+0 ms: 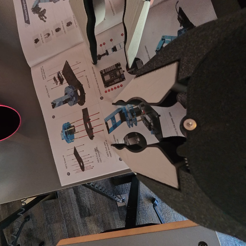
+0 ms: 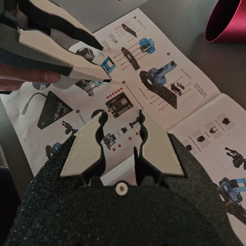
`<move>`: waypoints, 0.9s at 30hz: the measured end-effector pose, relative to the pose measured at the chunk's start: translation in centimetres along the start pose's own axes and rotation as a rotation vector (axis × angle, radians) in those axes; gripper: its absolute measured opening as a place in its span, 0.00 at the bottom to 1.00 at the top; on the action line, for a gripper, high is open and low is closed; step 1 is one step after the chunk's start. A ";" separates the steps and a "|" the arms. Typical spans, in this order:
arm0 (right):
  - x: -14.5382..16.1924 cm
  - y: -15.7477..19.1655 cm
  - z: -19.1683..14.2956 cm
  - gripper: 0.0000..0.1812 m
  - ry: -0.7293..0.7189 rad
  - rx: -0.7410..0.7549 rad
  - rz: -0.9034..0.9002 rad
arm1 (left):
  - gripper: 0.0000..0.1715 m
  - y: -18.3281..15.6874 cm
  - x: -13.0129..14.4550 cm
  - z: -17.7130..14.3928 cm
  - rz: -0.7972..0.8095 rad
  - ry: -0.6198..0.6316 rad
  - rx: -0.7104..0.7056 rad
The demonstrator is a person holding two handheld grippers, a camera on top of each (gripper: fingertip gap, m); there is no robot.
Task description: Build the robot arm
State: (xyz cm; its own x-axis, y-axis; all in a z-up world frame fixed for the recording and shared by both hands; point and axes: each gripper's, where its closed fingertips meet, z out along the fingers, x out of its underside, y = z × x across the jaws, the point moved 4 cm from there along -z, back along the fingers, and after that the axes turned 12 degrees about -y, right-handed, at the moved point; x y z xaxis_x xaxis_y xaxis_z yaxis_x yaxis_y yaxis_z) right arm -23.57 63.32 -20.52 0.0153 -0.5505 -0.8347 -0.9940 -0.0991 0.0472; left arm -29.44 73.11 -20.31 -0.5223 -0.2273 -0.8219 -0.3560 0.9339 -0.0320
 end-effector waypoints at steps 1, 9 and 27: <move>-0.1 -0.1 -0.1 0.27 0.007 0.003 0.004 | 0.34 0.0 -0.1 0.0 -0.002 0.004 -0.005; -1.8 -2.1 -9.8 0.28 -0.170 0.046 0.125 | 0.45 -0.8 -2.1 0.0 0.026 0.015 -0.125; 8.1 -11.6 -45.7 0.00 -0.489 0.163 0.030 | 0.41 -36.4 -13.7 5.1 0.160 -0.208 -0.276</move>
State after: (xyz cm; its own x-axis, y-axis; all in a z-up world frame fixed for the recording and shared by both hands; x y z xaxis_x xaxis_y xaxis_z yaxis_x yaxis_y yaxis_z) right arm -6.93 22.11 -2.80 -0.0270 -0.0948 -0.9951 -0.9978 0.0623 0.0211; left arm -5.31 43.61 -10.79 -0.4303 0.0031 -0.9027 -0.4924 0.8373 0.2376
